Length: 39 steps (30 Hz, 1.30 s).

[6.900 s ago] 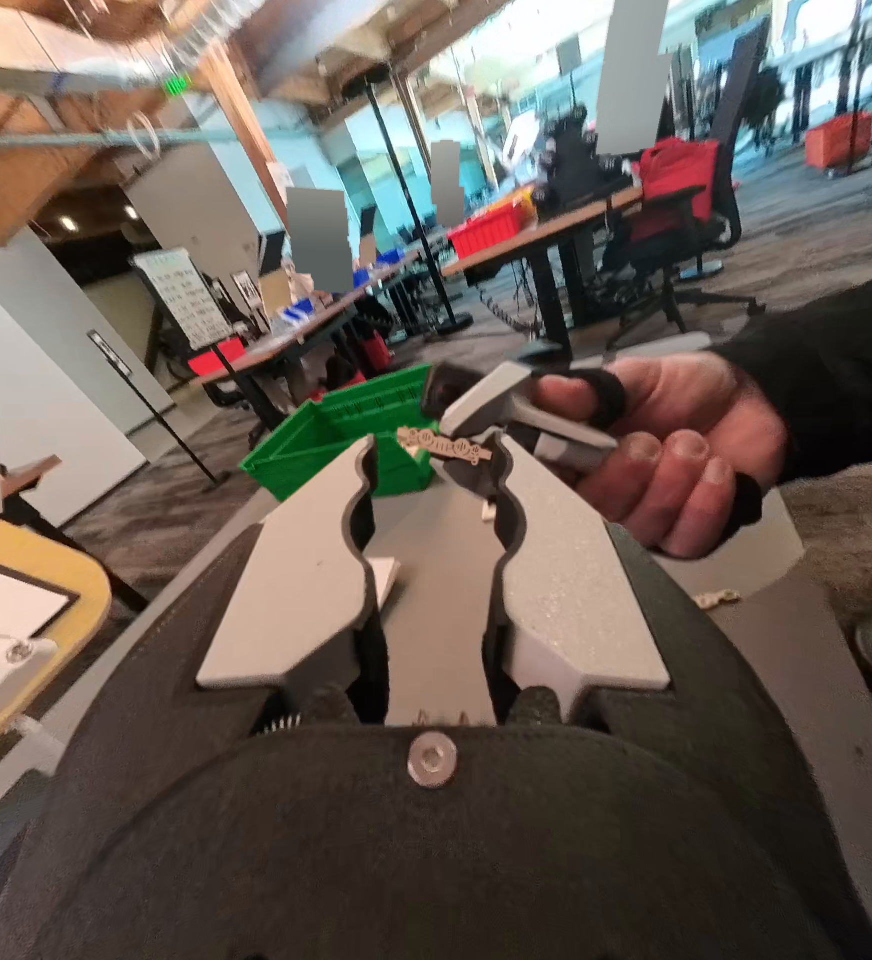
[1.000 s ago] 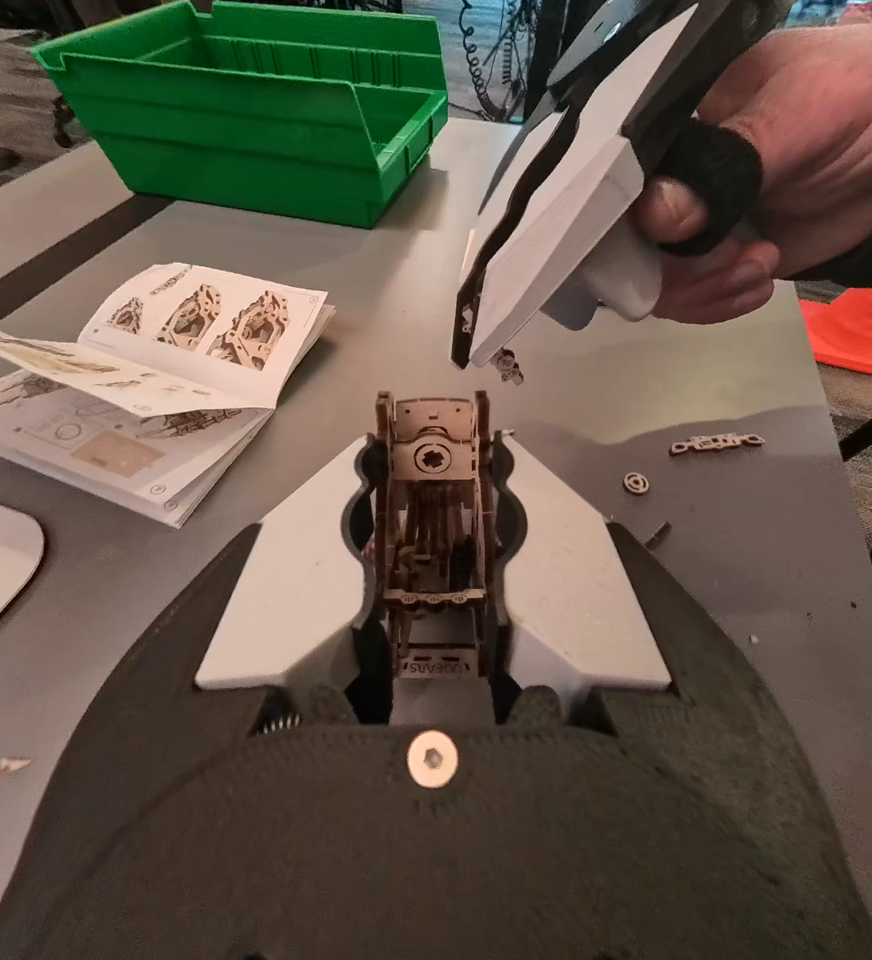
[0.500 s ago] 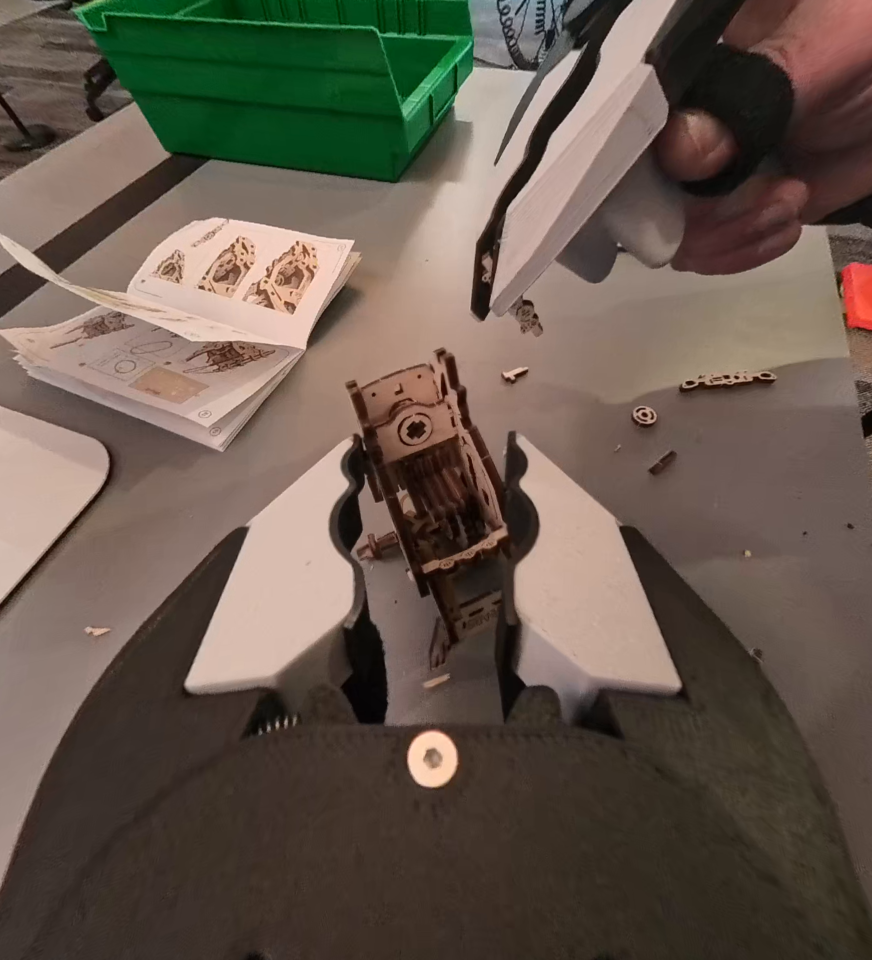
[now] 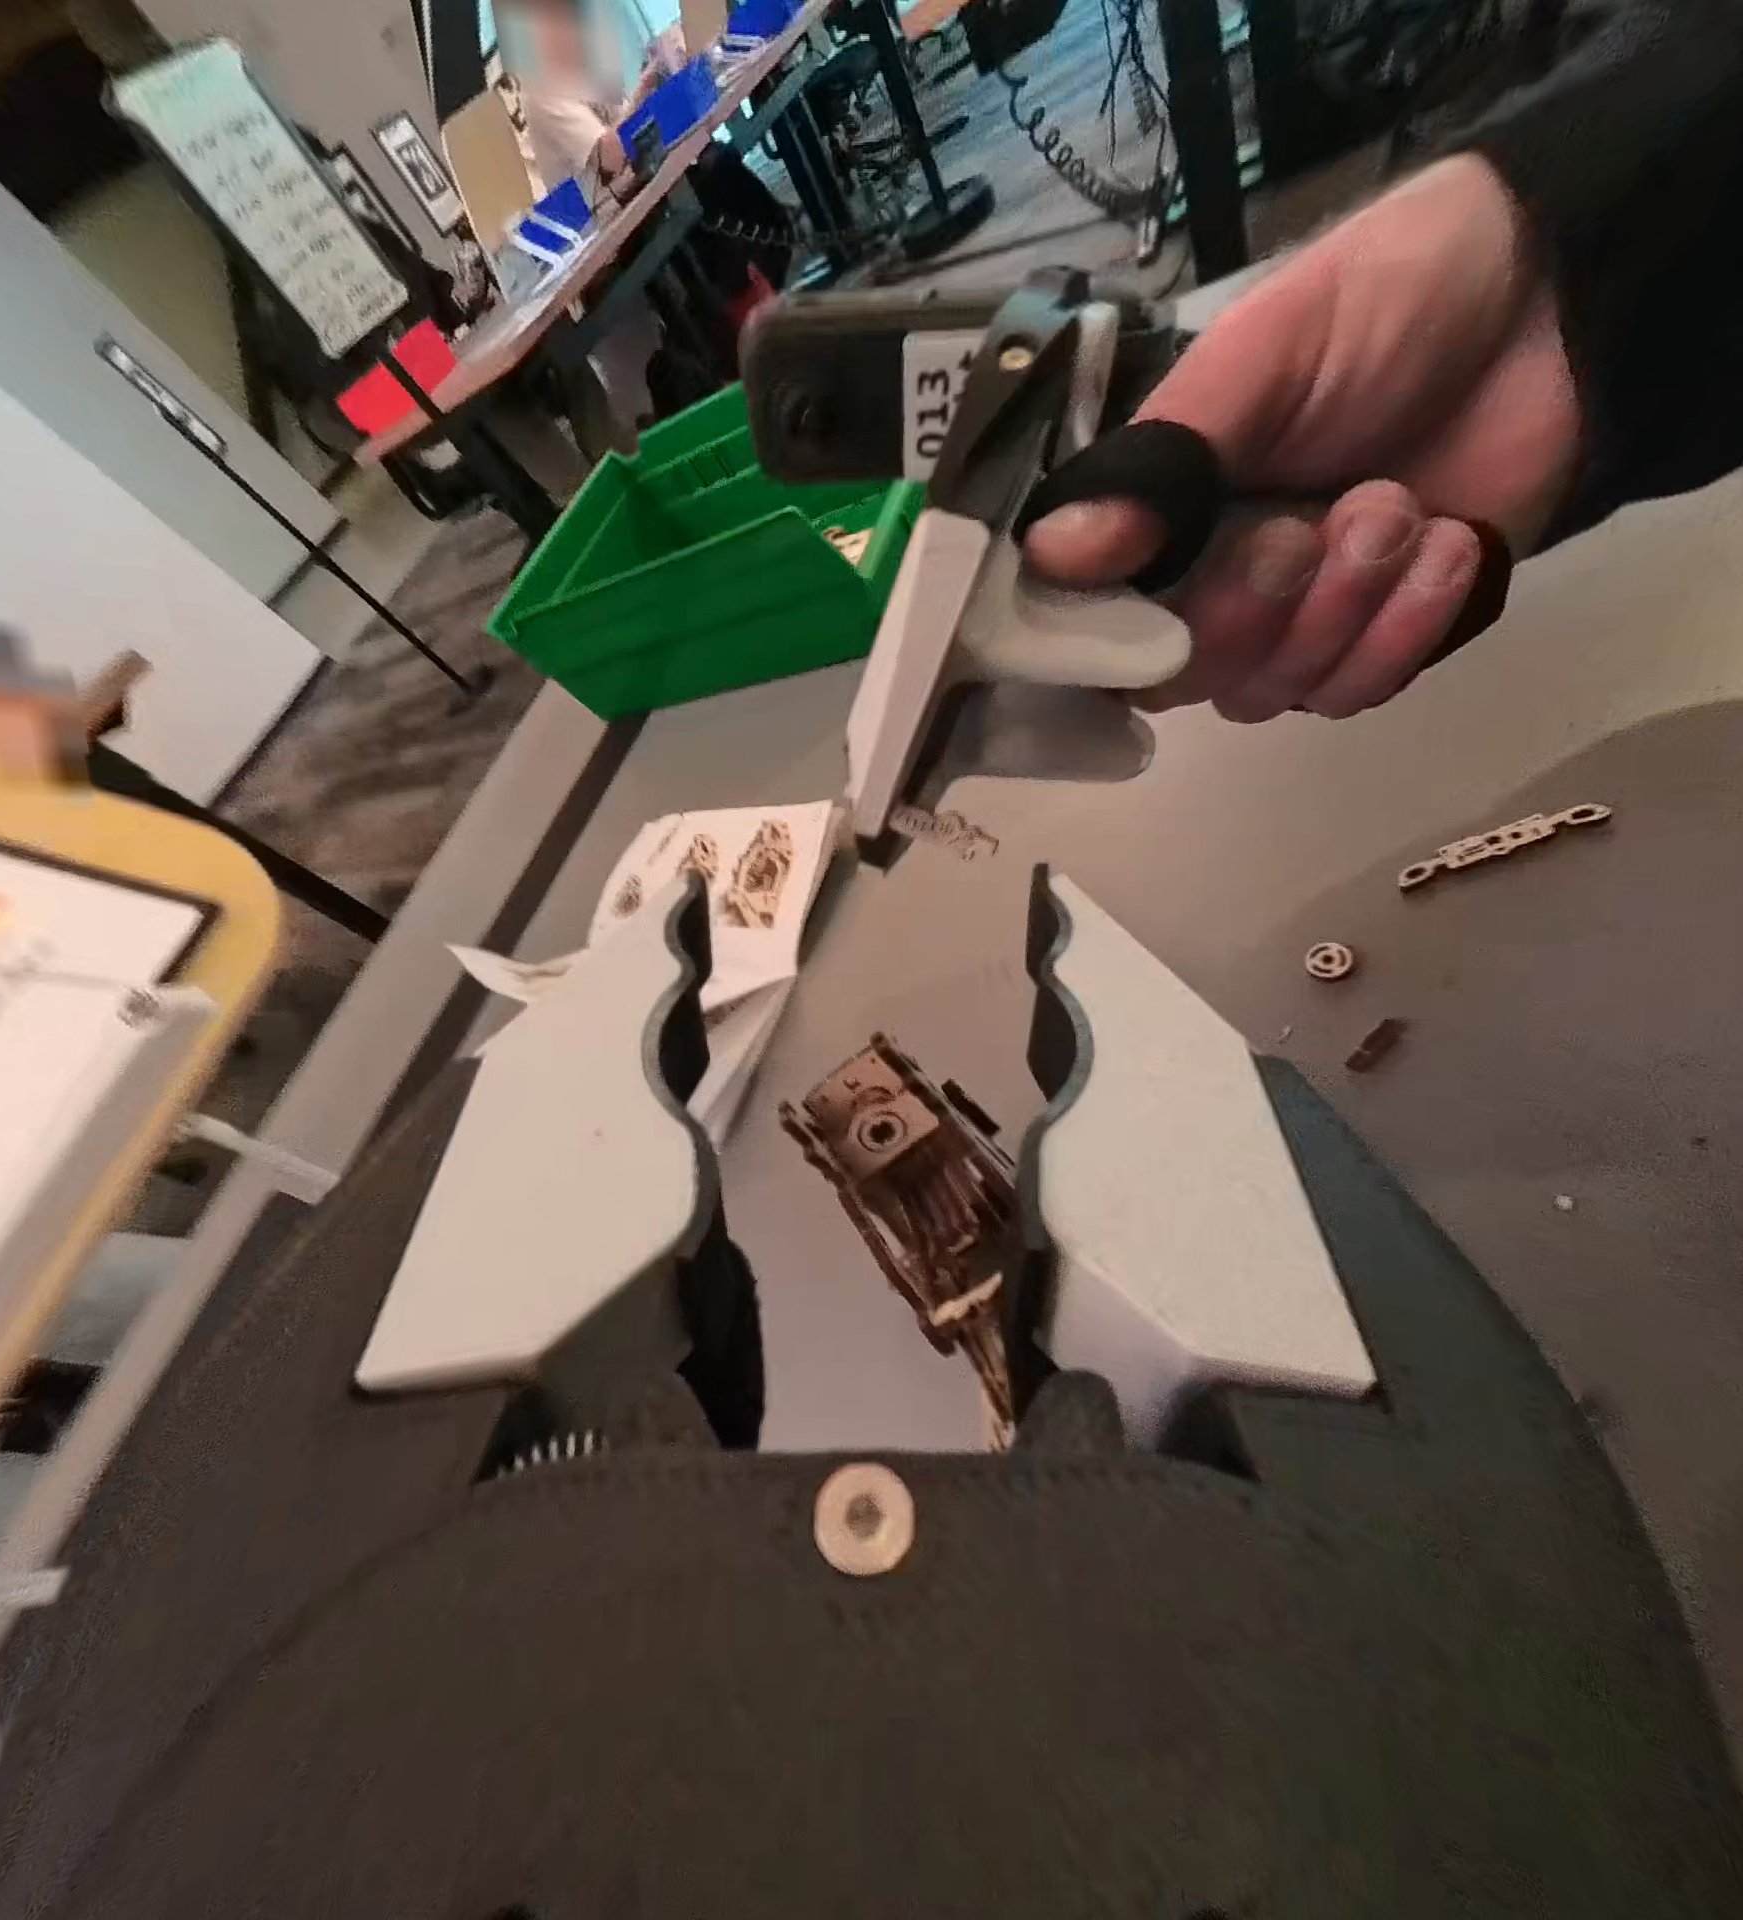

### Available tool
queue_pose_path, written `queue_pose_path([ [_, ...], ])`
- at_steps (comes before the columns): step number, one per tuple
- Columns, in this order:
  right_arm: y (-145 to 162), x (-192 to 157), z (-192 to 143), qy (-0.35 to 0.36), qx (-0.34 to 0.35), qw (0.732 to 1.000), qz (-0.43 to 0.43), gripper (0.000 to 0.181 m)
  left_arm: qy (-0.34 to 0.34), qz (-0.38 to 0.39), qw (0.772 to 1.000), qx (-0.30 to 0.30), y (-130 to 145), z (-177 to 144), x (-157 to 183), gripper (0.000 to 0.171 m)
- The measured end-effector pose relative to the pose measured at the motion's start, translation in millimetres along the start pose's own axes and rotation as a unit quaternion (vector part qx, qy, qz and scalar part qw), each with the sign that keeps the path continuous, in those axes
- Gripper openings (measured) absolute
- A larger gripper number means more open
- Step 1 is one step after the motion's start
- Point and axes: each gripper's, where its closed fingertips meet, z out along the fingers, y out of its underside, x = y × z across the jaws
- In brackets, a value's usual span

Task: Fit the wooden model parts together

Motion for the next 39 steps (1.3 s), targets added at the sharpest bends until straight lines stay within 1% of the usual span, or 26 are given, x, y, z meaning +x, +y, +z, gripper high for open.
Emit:
queue_pose_path([
  [2, -2.7, -7.1, 0.3, -0.021, 0.016, 1.0, 0.008, 0.005, -0.023, 0.028, 0.999, -0.01, -6.6, 2.5, -0.6, 0.054],
  [3, -5.0, -13.0, 0.2, -0.035, 0.029, 0.999, 0.007, 0.005, -0.024, 0.017, 1.0, -0.009, -9.1, 3.7, 1.0, 0.05],
  [6, -12.3, -25.6, -2.0, -0.057, 0.072, 0.996, -0.011, 0.004, -0.016, -0.062, 0.998, 0.006, -16.6, 4.3, 7.0, 0.037],
  [8, -14.5, -28.9, -3.7, -0.061, 0.09, 0.994, -0.025, 0.004, -0.004, -0.122, 0.992, 0.027, -21.9, 1.4, 7.7, 0.021],
  [10, -12.7, -32.2, -3.6, -0.068, 0.092, 0.993, -0.037, 0.004, 0.02, -0.19, 0.98, 0.057, -29.2, 0.0, 7.9, 0.018],
  [11, -12.7, -34.9, -3.5, -0.071, 0.096, 0.992, -0.046, 0.004, 0.034, -0.217, 0.974, 0.061, -29.4, 0.9, 9.2, 0.014],
  [13, -10.7, -42.0, -2.0, -0.081, 0.092, 0.991, -0.062, 0.004, 0.071, -0.256, 0.962, 0.071, -30.5, 2.8, 15.6, 0.009],
  [15, -10.4, -46.3, -0.5, -0.081, 0.091, 0.99, -0.078, 0.004, 0.11, -0.303, 0.941, 0.105, -37.2, 0.0, 19.2, 0.0],
  [18, -10.0, -50.4, 1.7, -0.079, 0.077, 0.989, -0.1, 0.004, 0.143, -0.358, 0.911, 0.144, -41.8, -3.1, 19.5, 0.0],
  [22, -8.8, -58.5, 3.5, -0.092, 0.061, 0.986, -0.125, 0.004, 0.177, -0.395, 0.881, 0.192, -49.2, -11.3, 17.8, 0.0],
  [23, -8.5, -60.5, 3.4, -0.097, 0.057, 0.985, -0.128, 0.004, 0.192, -0.413, 0.867, 0.203, -50.4, -14.0, 16.4, 0.005],
  [24, -7.2, -61.3, 3.9, -0.102, 0.05, 0.985, -0.129, 0.004, 0.212, -0.435, 0.846, 0.222, -53.3, -18.0, 14.6, 0.013],
  [25, -4.7, -62.8, 4.6, -0.109, 0.04, 0.985, -0.131, 0.004, 0.242, -0.455, 0.822, 0.245, -58.4, -23.9, 14.2, 0.014],
  [26, -2.8, -63.8, 5.6, -0.114, 0.033, 0.984, -0.131, 0.004, 0.259, -0.471, 0.806, 0.249, -58.6, -25.2, 14.5, 0.014],
  [27, -1.9, -64.7, 6.7, -0.117, 0.029, 0.984, -0.133, 0.004, 0.27, -0.477, 0.799, 0.245, -57.6, -24.1, 17.0, 0.016],
  [28, 0.4, -64.3, 8.5, -0.117, 0.02, 0.984, -0.133, 0.004, 0.284, -0.48, 0.793, 0.245, -58.5, -24.4, 20.7, 0.011],
  [30, 3.7, -68.3, 10.9, -0.128, 0.012, 0.982, -0.136, 0.004, 0.299, -0.497, 0.772, 0.26, -62.3, -26.0, 21.4, 0.005],
  [32, 4.4, -70.3, 12.9, -0.13, 0.01, 0.982, -0.136, 0.004, 0.305, -0.51, 0.757, 0.272, -62.4, -26.8, 20.3, 0.001],
  [34, 3.2, -71.2, 14.8, -0.126, 0.013, 0.982, -0.137, 0.005, 0.298, -0.517, 0.751, 0.283, -62.1, -26.9, 18.5, 0.0],
  [35, 1.3, -71.3, 15.5, -0.12, 0.019, 0.983, -0.139, 0.009, 0.285, -0.518, 0.753, 0.288, -60.8, -26.6, 15.8, 0.0],
  [36, -1.6, -70.5, 15.5, -0.108, 0.027, 0.984, -0.141, 0.019, 0.269, -0.515, 0.759, 0.295, -59.7, -27.2, 12.1, 0.0],
  [37, -3.7, -68.7, 14.8, -0.092, 0.035, 0.984, -0.148, 0.019, 0.255, -0.507, 0.766, 0.3, -60.0, -28.6, 9.6, 0.0],
  [39, -3.8, -64.4, 14.1, -0.054, 0.043, 0.982, -0.173, 0.014, 0.23, -0.497, 0.78, 0.302, -59.5, -29.4, 5.6, 0.0],
])
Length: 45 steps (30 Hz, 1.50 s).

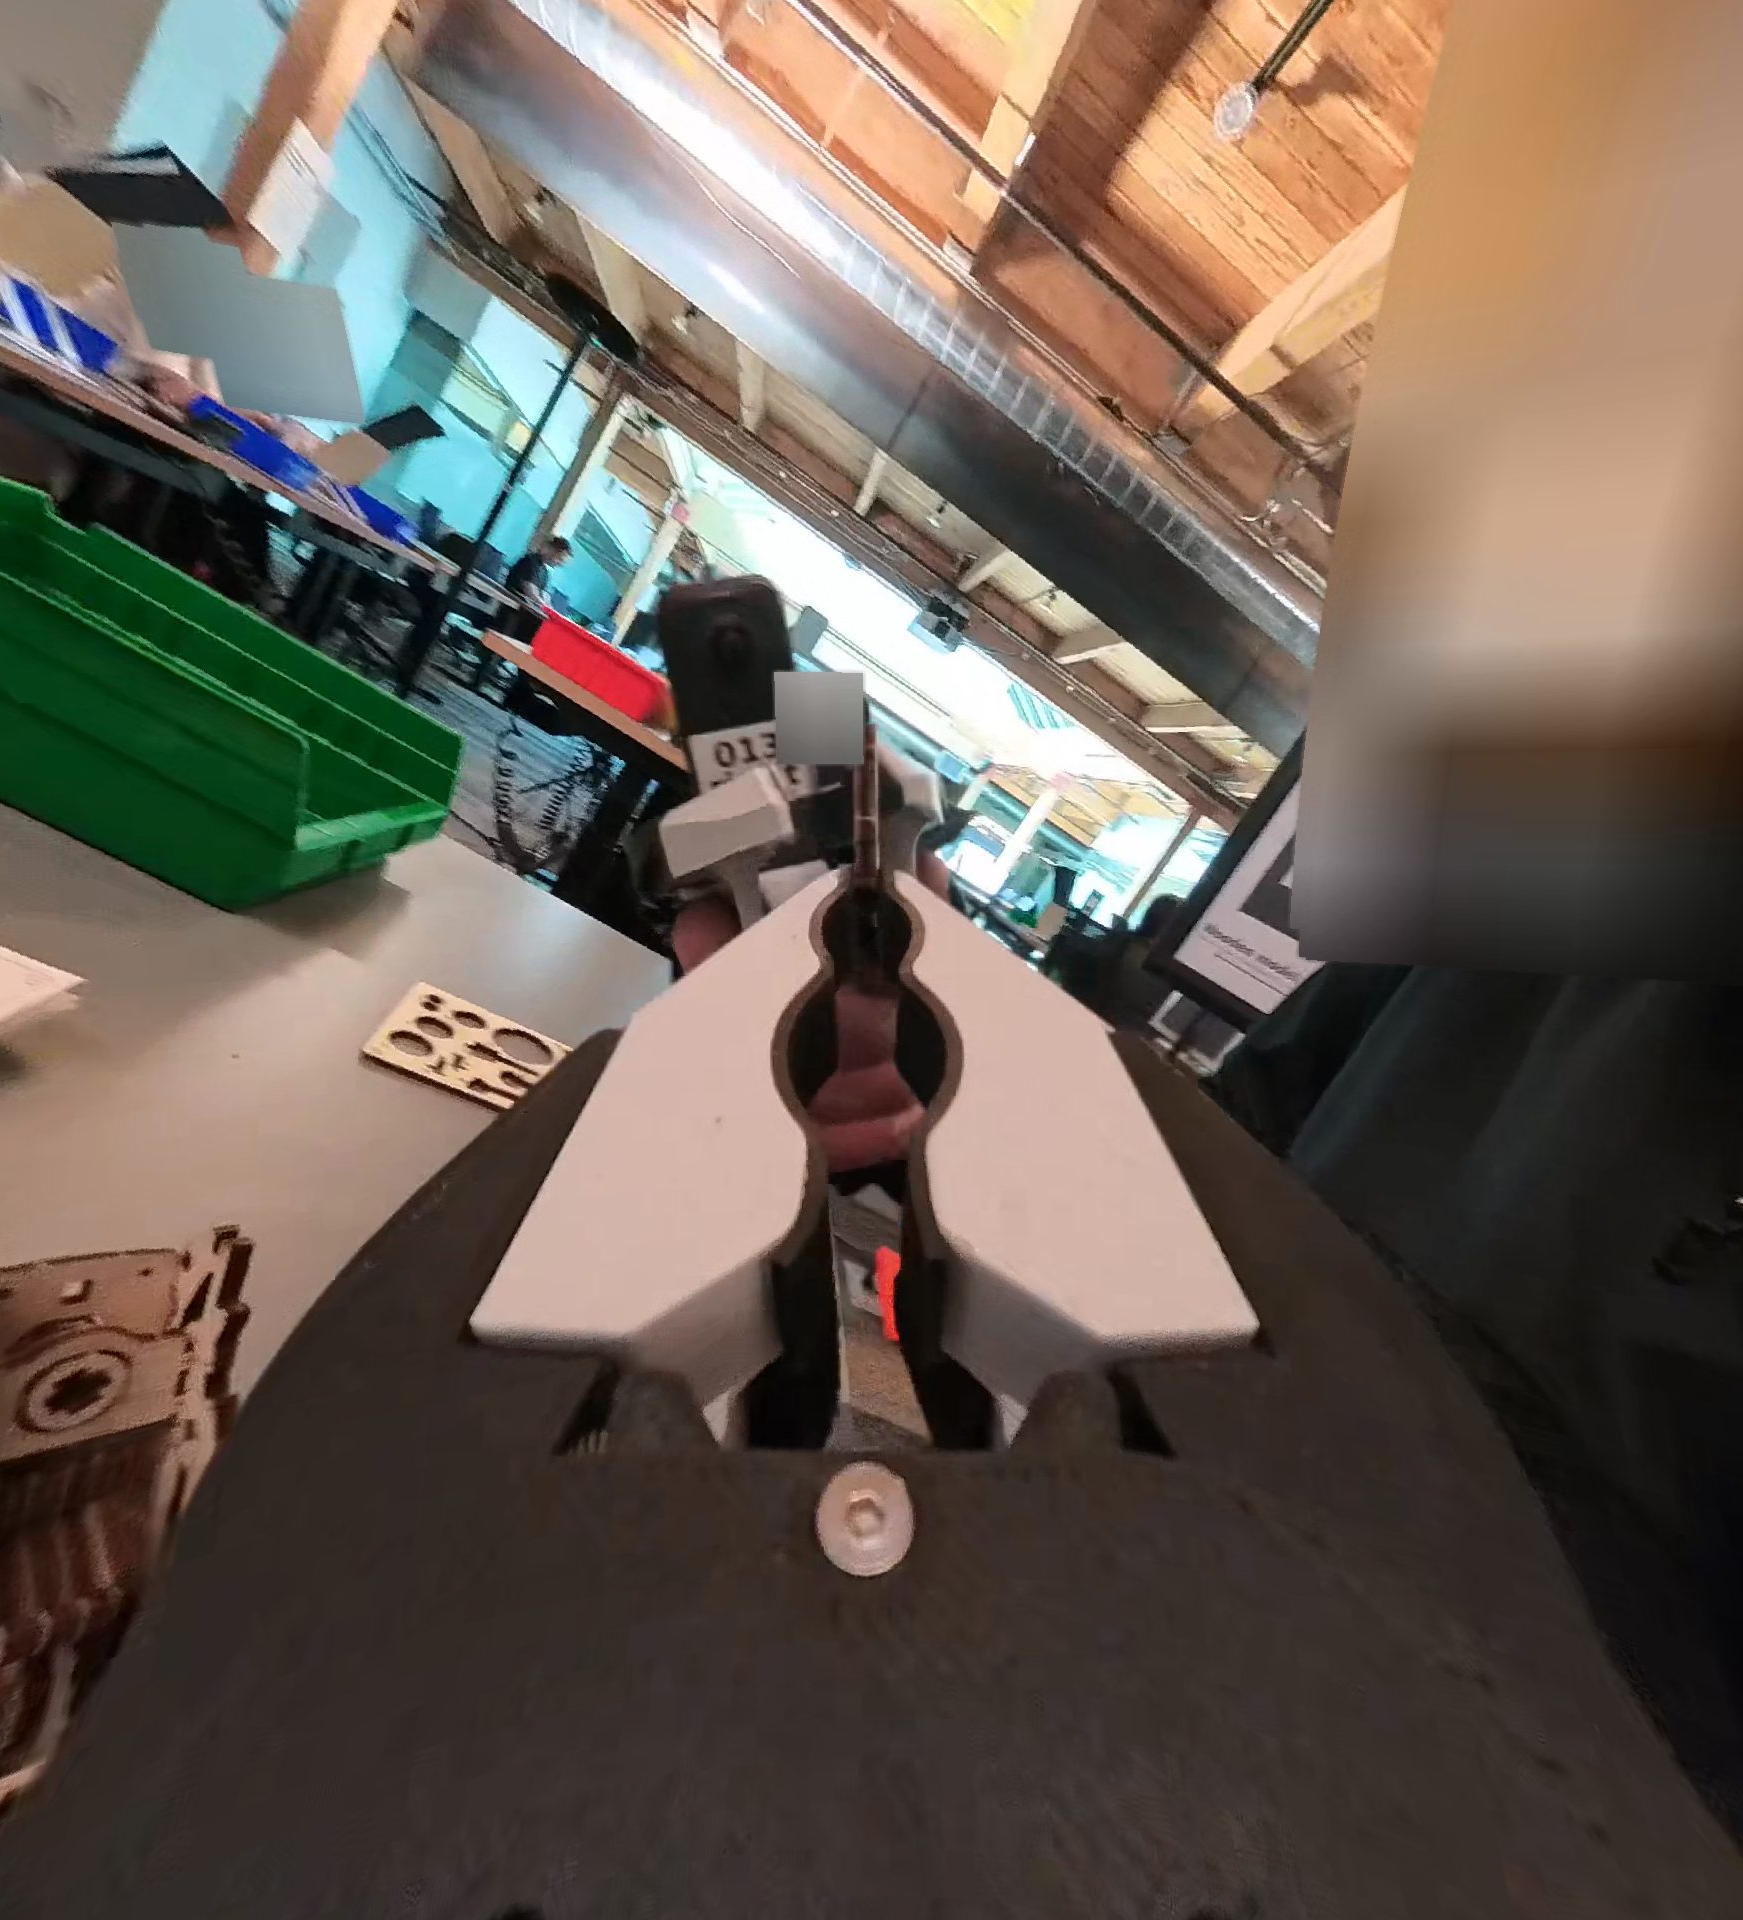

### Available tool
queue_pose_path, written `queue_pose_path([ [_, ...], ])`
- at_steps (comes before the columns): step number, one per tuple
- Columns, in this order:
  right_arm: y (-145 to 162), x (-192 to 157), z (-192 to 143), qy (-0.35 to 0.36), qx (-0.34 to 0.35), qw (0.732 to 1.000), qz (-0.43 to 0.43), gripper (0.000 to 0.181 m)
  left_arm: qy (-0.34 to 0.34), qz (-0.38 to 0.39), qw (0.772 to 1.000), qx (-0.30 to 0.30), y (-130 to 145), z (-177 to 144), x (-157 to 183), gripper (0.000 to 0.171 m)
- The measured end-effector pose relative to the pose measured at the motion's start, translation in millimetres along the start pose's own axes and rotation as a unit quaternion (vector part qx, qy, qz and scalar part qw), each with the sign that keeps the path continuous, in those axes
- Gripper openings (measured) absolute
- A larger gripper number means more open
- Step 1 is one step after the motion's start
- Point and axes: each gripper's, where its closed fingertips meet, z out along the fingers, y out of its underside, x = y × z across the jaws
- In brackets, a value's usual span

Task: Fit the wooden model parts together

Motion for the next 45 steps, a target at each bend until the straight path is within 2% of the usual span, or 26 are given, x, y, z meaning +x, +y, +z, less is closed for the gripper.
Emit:
queue_pose_path([
  [4, 2.1, 2.2, 3.6, 0.063, -0.006, 0.997, -0.05, 0.003, -0.05, 0.049, 0.997, 0.02, -5.6, -3.1, -6.0, 0.0],
  [7, 1.9, 6.6, 6.9, 0.116, -0.012, 0.99, -0.076, 0.003, -0.097, 0.104, 0.99, 0.021, -7.5, -5.8, -9.7, 0.0],
  [13, 2.2, 10.6, 12.3, 0.189, -0.006, 0.976, -0.109, 0.006, -0.191, 0.22, 0.957, -0.01, -9.0, -10.2, -15.8, 0.0],
  [19, 4.6, 17.7, 11.6, 0.216, -0.019, 0.972, -0.093, 0.003, -0.199, 0.225, 0.954, -0.015, -6.1, -14.0, -19.3, 0.002],
  [24, 4.1, 24.0, 7.5, 0.233, -0.066, 0.967, -0.081, 0.003, -0.239, 0.272, 0.93, -0.057, -6.3, -27.5, -28.5, 0.024],
  [27, 5.9, 32.3, 2.6, 0.24, -0.113, 0.962, -0.069, 0.003, -0.28, 0.273, 0.913, -0.12, 2.0, -43.5, -50.2, 0.058],
  [30, 10.5, 48.0, -4.9, 0.235, -0.164, 0.957, -0.037, 0.003, -0.316, 0.256, 0.894, -0.19, 20.7, -56.8, -76.3, 0.083],
  [33, 19.3, 71.6, -11.9, 0.241, -0.229, 0.943, -0.017, 0.003, -0.333, 0.246, 0.873, -0.259, 43.4, -63.2, -101.1, 0.082],
  [37, 29.5, 96.1, -14.6, 0.222, -0.298, 0.928, 0.036, 0.003, -0.338, 0.23, 0.859, -0.307, 60.0, -61.3, -122.2, 0.077],
  [39, 37.7, 105.1, -16.4, 0.209, -0.338, 0.916, 0.063, 0.003, -0.334, 0.225, 0.855, -0.328, 66.3, -60.3, -128.3, 0.064],
  [43, 41.5, 118.7, -14.5, 0.184, -0.368, 0.905, 0.11, 0.003, -0.323, 0.224, 0.854, -0.341, 71.0, -59.3, -135.0, 0.041],
  [45, 45.1, 122.3, -14.5, 0.172, -0.384, 0.897, 0.136, 0.003, -0.312, 0.225, 0.857, -0.343, 71.4, -58.5, -135.0, 0.04],
])
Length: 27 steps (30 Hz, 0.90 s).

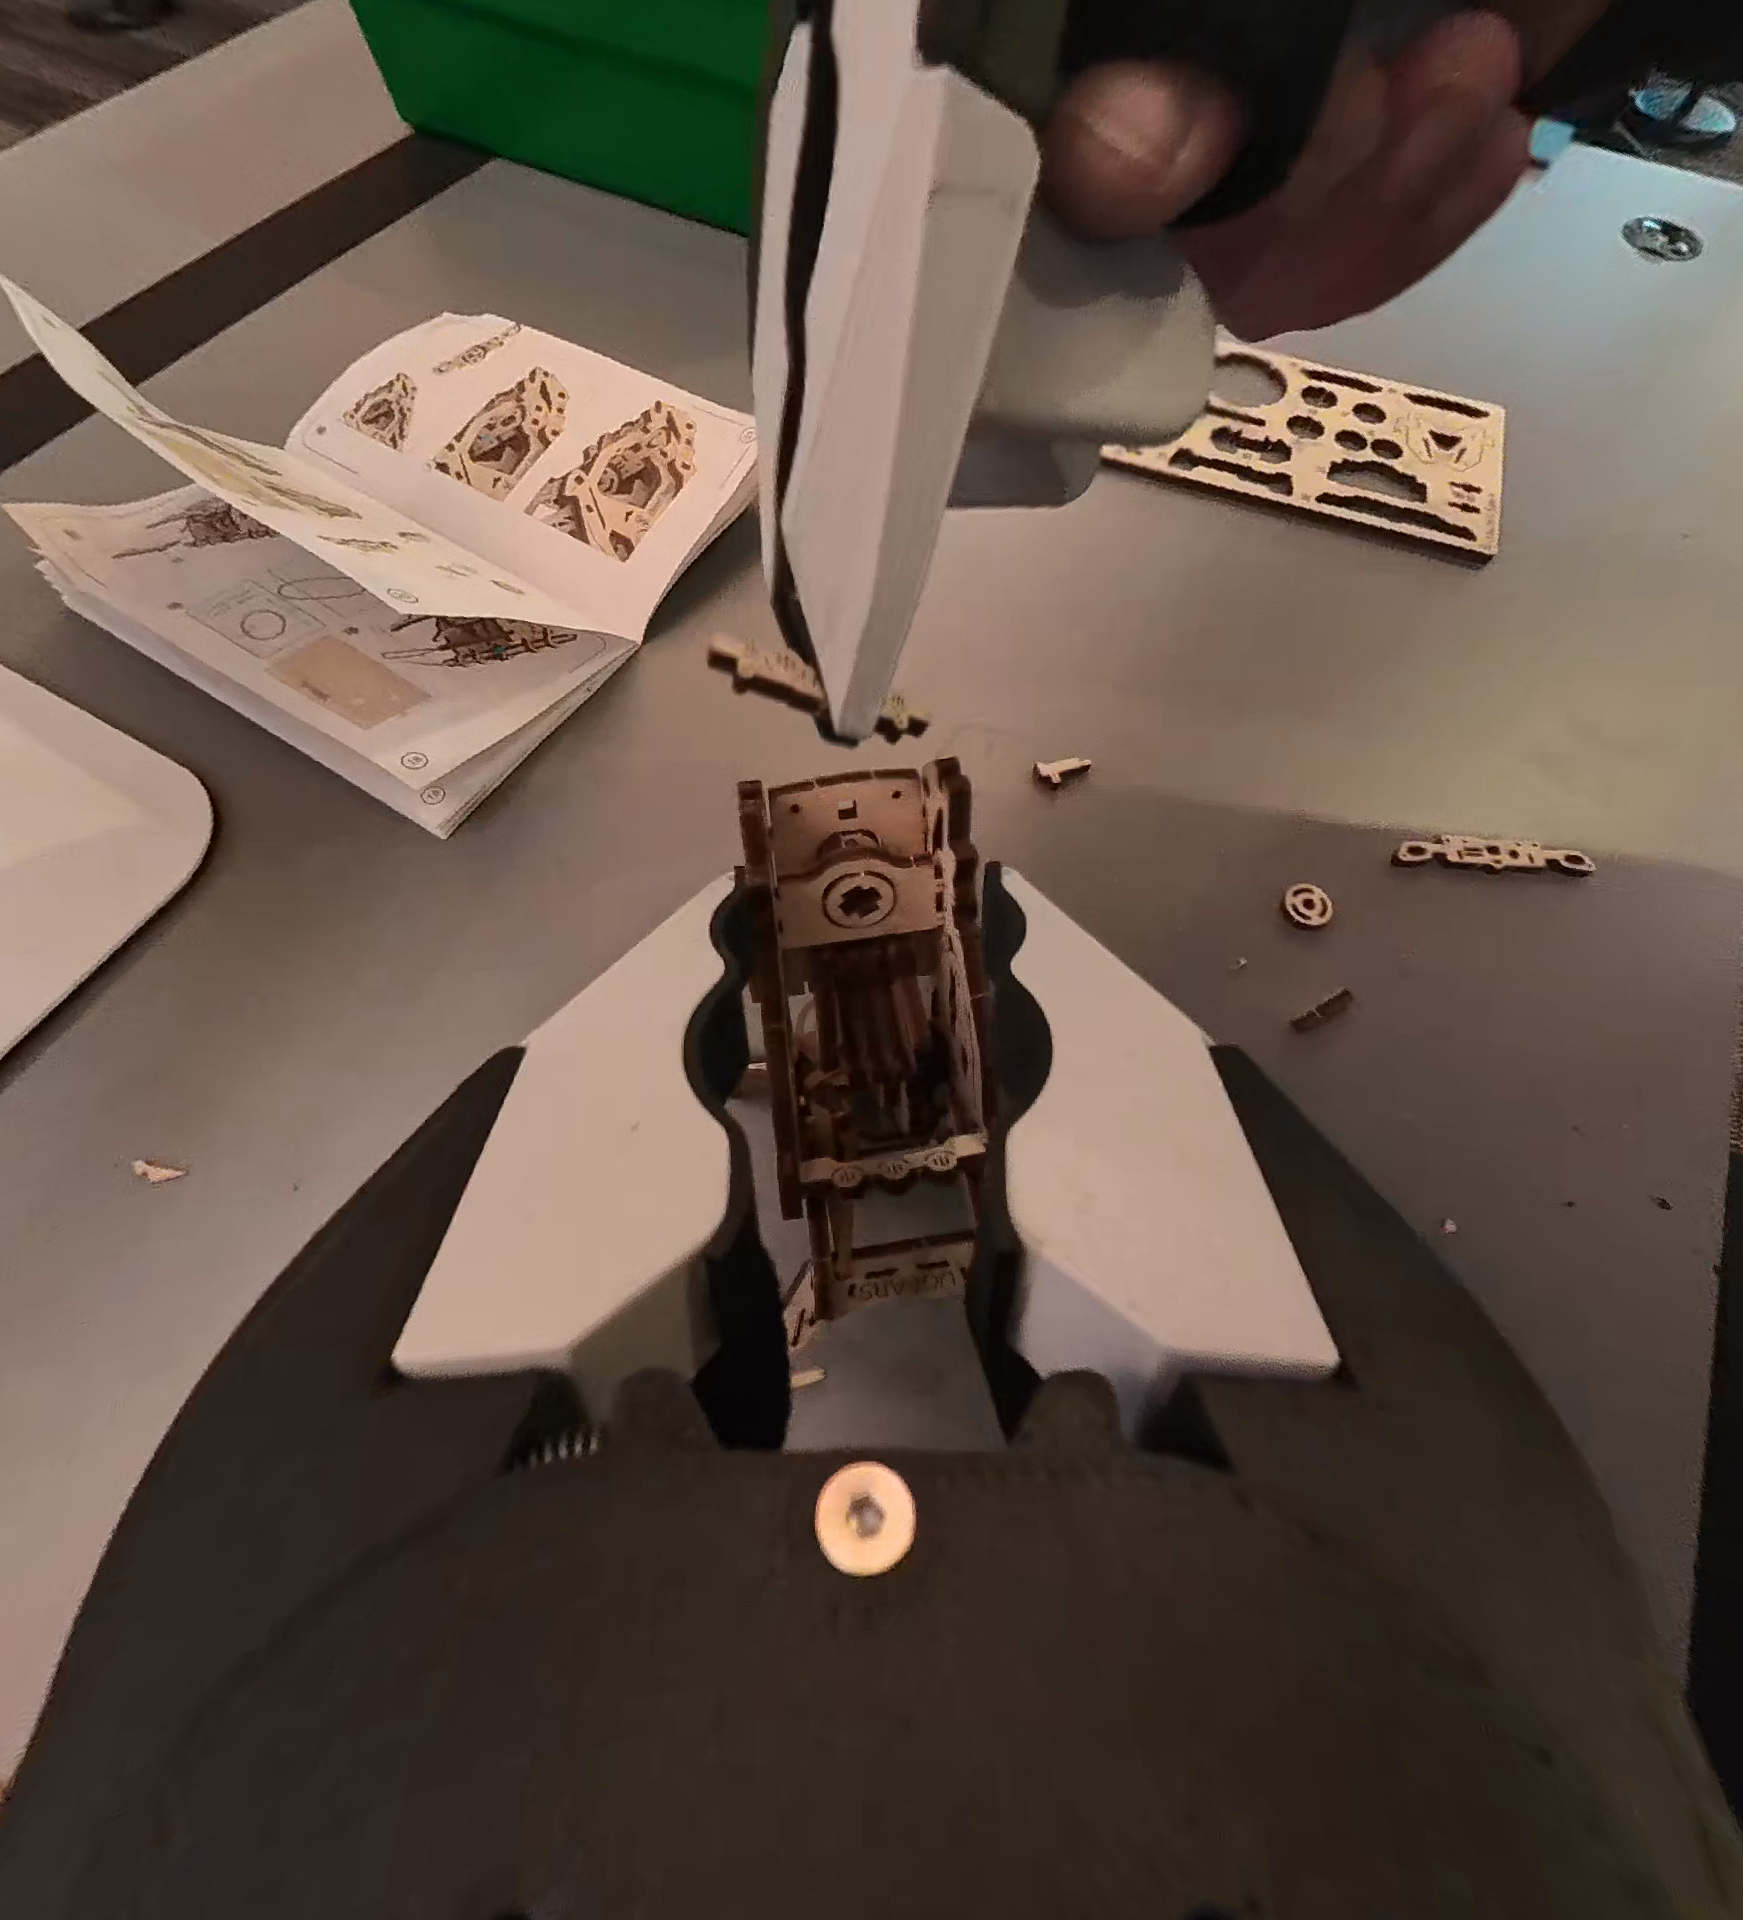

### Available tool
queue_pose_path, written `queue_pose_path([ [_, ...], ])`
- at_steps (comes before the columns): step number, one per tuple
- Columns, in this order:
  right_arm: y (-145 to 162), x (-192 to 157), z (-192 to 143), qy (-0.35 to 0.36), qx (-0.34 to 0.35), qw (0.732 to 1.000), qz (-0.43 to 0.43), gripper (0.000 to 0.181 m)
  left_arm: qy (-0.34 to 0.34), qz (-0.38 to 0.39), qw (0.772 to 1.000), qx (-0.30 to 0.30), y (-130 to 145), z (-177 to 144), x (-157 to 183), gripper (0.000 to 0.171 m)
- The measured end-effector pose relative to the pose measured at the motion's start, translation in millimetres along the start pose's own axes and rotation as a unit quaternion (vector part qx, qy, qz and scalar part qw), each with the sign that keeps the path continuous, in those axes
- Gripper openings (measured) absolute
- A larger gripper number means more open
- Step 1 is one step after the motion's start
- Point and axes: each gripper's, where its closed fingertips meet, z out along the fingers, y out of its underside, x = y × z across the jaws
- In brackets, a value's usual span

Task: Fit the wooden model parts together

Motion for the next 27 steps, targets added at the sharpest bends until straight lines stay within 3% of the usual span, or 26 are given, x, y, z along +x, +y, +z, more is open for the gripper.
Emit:
queue_pose_path([
  [16, 11.2, 0.7, 8.2, -0.085, -0.082, 0.989, 0.084, 0.003, 0.033, 0.049, 0.998, 0.034, -1.9, 1.8, 3.3, 0.04],
  [27, 16.0, -5.8, 8.6, -0.107, -0.021, 0.988, 0.107, 0.002, 0.017, 0.094, 0.993, 0.069, -4.0, -1.0, 7.7, 0.04],
])
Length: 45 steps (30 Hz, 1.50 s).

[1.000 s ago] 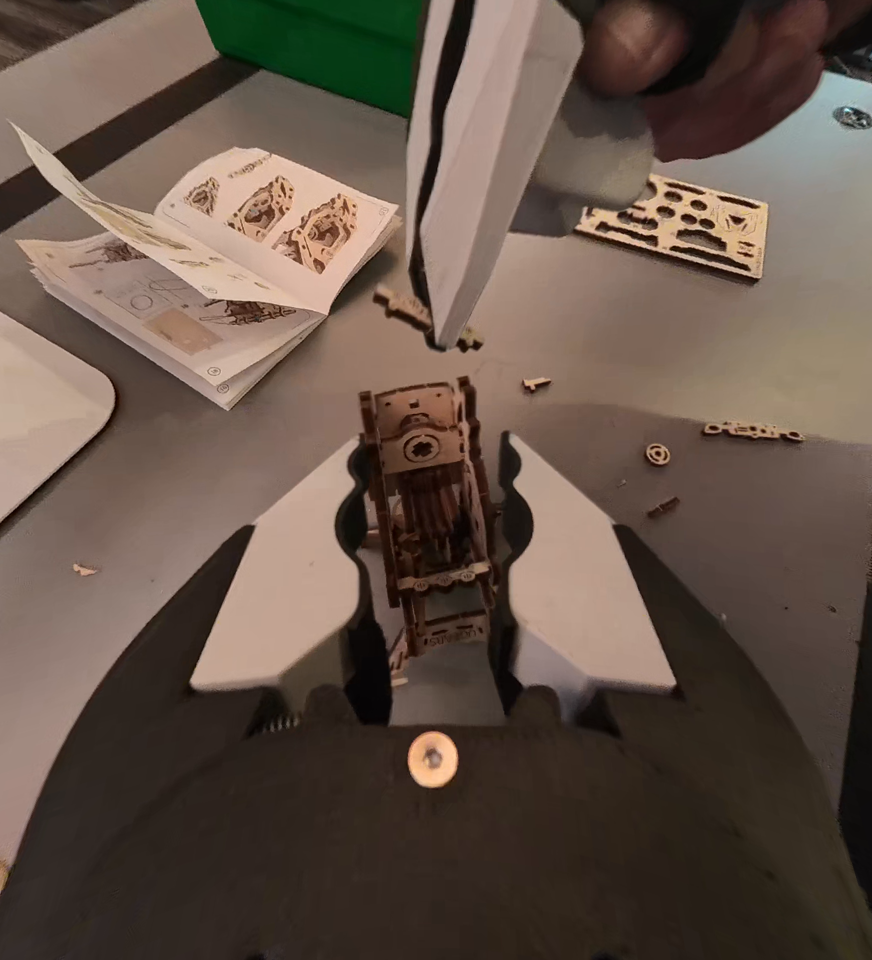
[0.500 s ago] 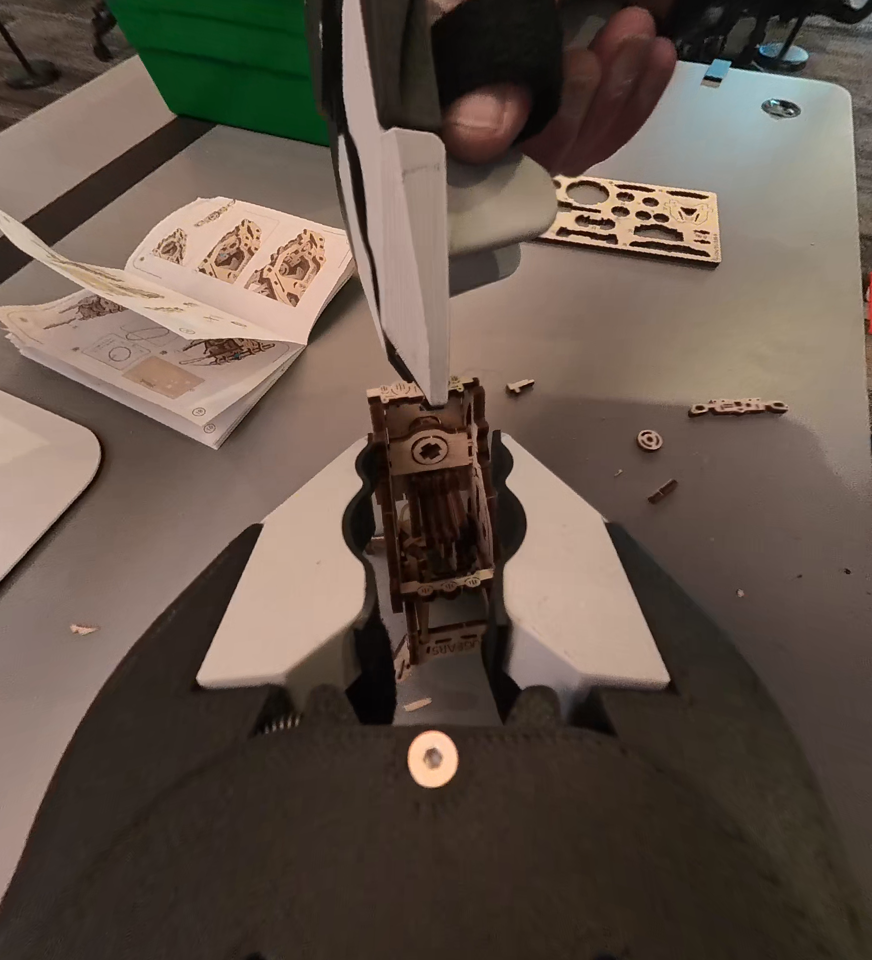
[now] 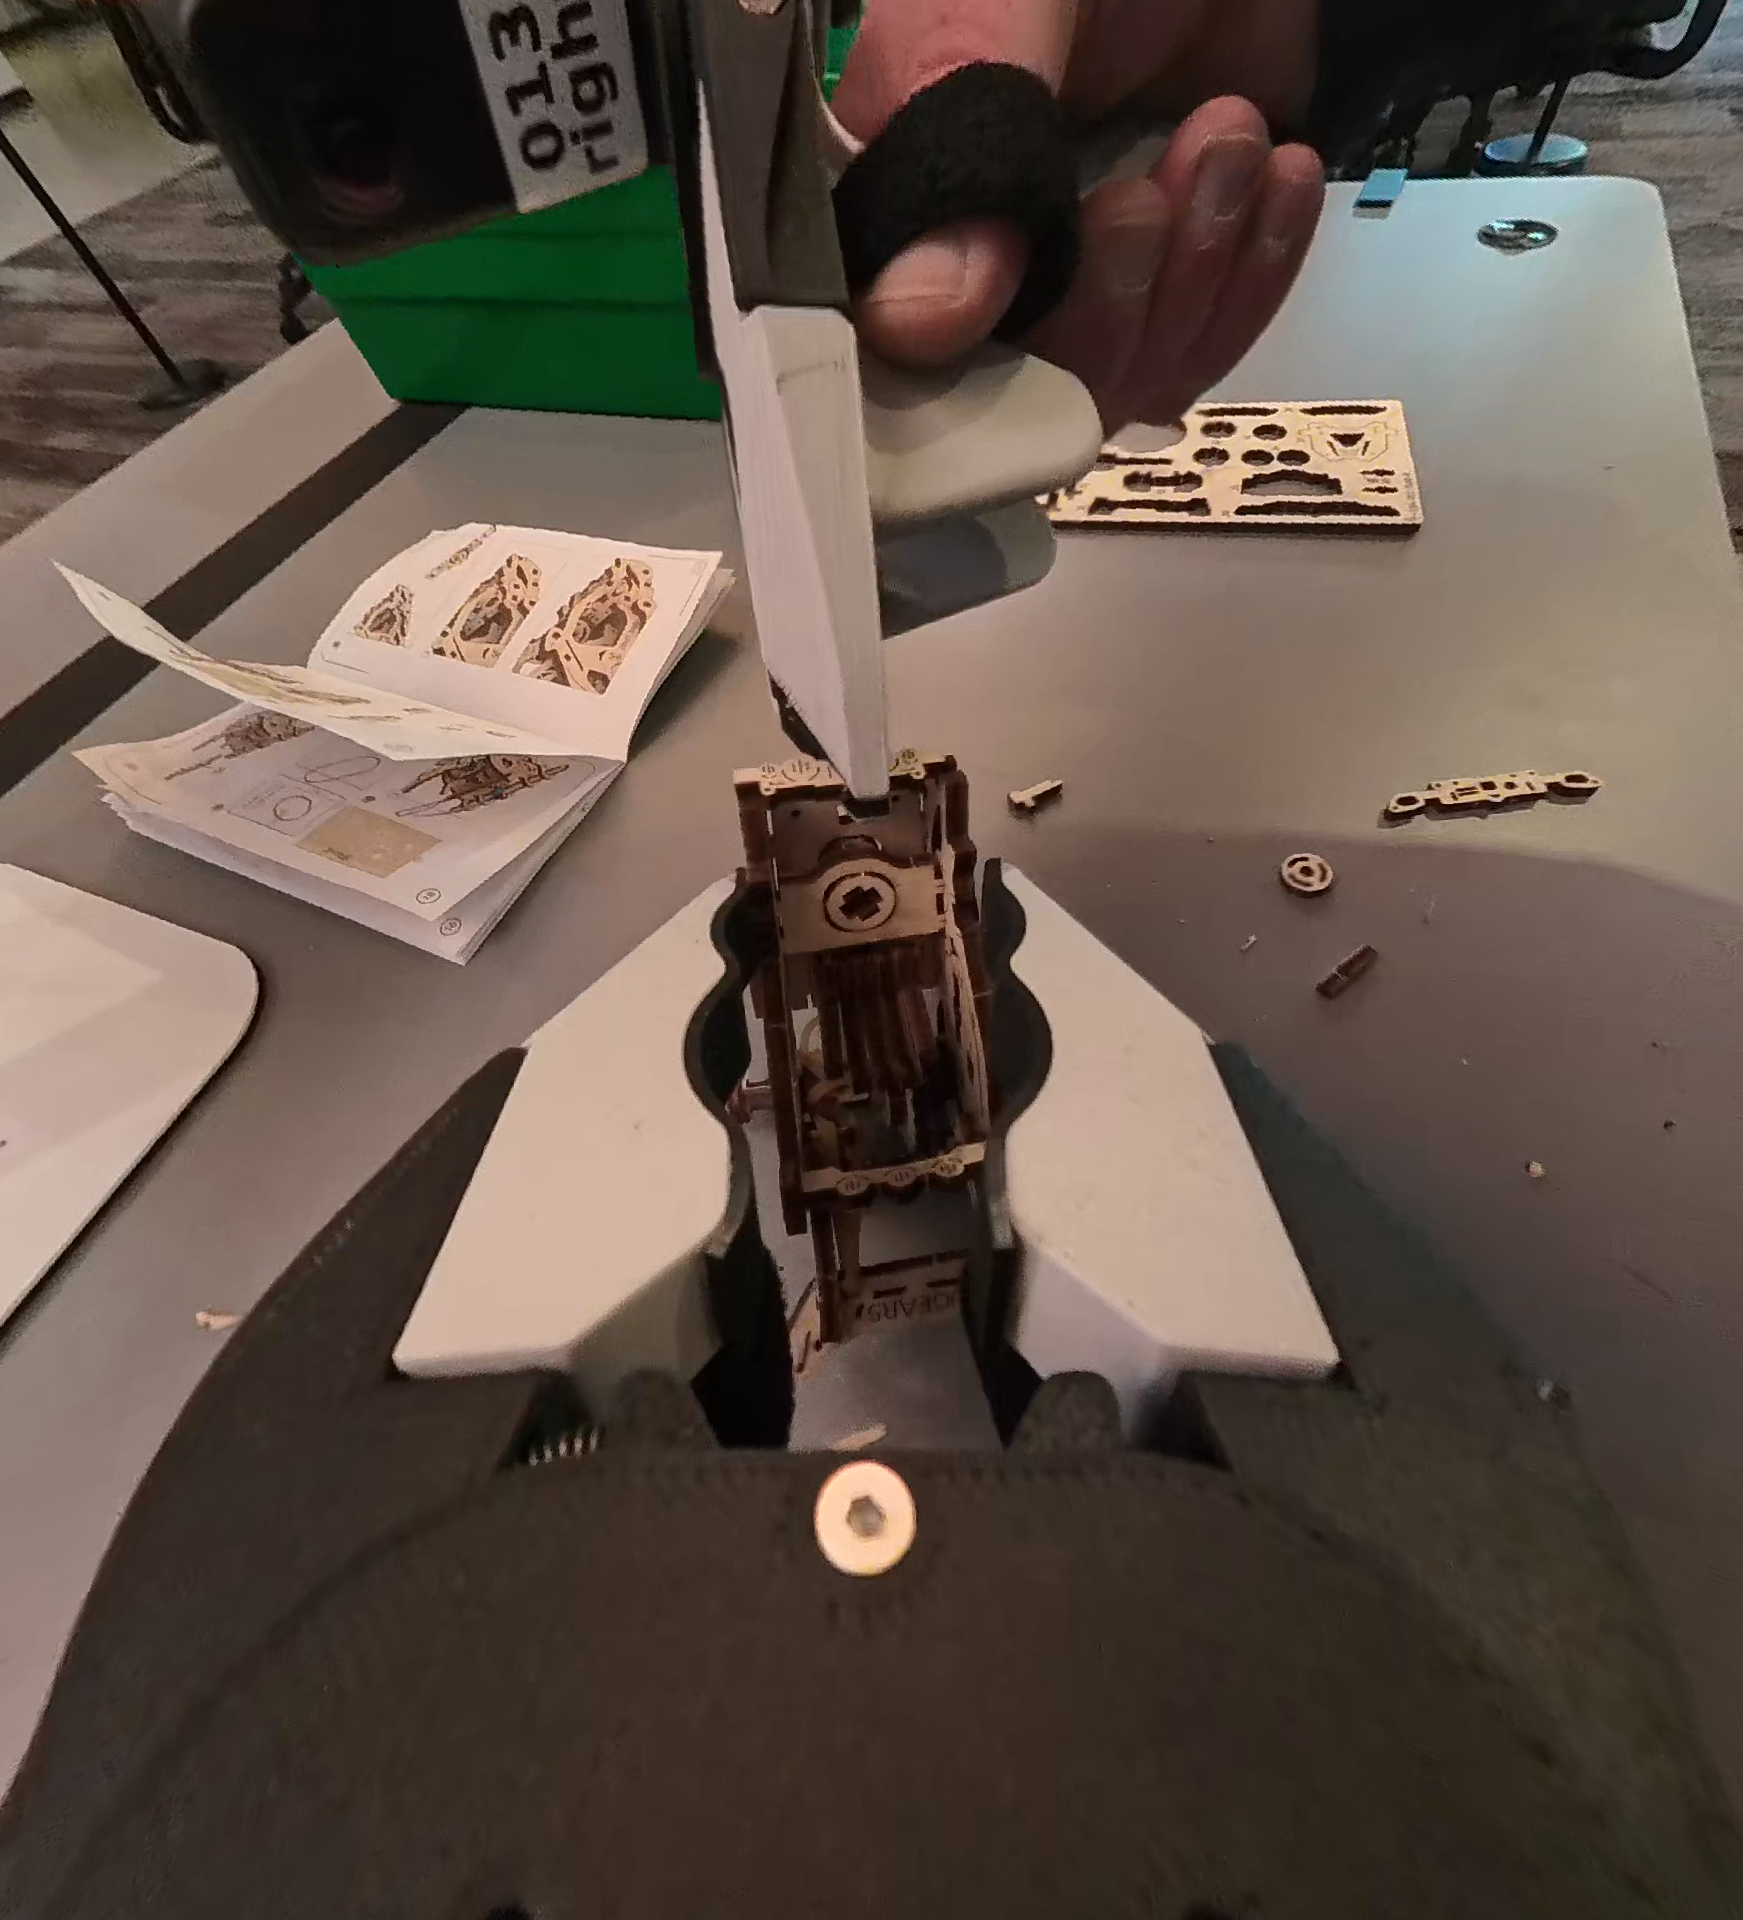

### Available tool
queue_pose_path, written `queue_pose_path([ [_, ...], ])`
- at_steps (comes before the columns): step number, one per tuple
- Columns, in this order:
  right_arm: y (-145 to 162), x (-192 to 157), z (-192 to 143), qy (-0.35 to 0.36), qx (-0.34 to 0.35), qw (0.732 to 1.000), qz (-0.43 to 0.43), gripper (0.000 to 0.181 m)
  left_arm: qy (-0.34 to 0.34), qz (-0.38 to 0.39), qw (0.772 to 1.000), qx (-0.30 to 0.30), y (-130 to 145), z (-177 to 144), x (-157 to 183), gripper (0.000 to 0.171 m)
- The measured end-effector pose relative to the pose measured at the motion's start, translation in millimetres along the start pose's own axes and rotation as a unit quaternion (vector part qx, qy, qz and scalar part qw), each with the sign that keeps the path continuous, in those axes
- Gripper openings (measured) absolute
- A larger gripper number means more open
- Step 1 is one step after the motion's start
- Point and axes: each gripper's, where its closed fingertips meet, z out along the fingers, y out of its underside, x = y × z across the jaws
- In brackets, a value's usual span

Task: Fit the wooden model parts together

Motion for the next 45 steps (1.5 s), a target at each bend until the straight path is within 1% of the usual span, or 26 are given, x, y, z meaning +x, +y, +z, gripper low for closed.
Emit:
queue_pose_path([
  [3, 4.3, -1.3, 0.2, -0.012, -0.001, 1.0, 0.005, 0.002, -0.005, 0.024, 1.0, 0.007, -1.5, -0.3, 3.1, 0.04],
  [7, 6.1, -1.8, 1.4, -0.01, 0.0, 1.0, 0.005, 0.002, -0.007, 0.038, 0.999, 0.013, -2.0, -1.0, 4.6, 0.04],
  [15, 8.4, -2.3, 0.4, -0.034, 0.004, 0.999, 0.013, 0.002, -0.013, 0.057, 0.998, 0.018, -3.0, -0.3, 6.2, 0.04],
  [24, 11.6, -5.9, 0.0, -0.095, 0.002, 0.995, 0.021, 0.002, -0.009, 0.079, 0.996, 0.028, -3.4, -1.4, 9.0, 0.04],
  [31, 13.3, -10.3, 3.5, -0.105, 0.019, 0.994, 0.011, 0.001, -0.01, 0.092, 0.995, 0.036, -3.8, -2.6, 10.5, 0.04],
  [40, 21.6, -18.6, 6.2, -0.151, 0.01, 0.989, -0.006, 0.001, -0.003, 0.129, 0.99, 0.053, -6.2, -5.0, 16.8, 0.039],
  [45, 19.1, -15.0, 3.6, -0.157, 0.014, 0.987, -0.005, 0.001, 0.0, 0.123, 0.991, 0.056, -4.9, -4.8, 15.2, 0.04],
])
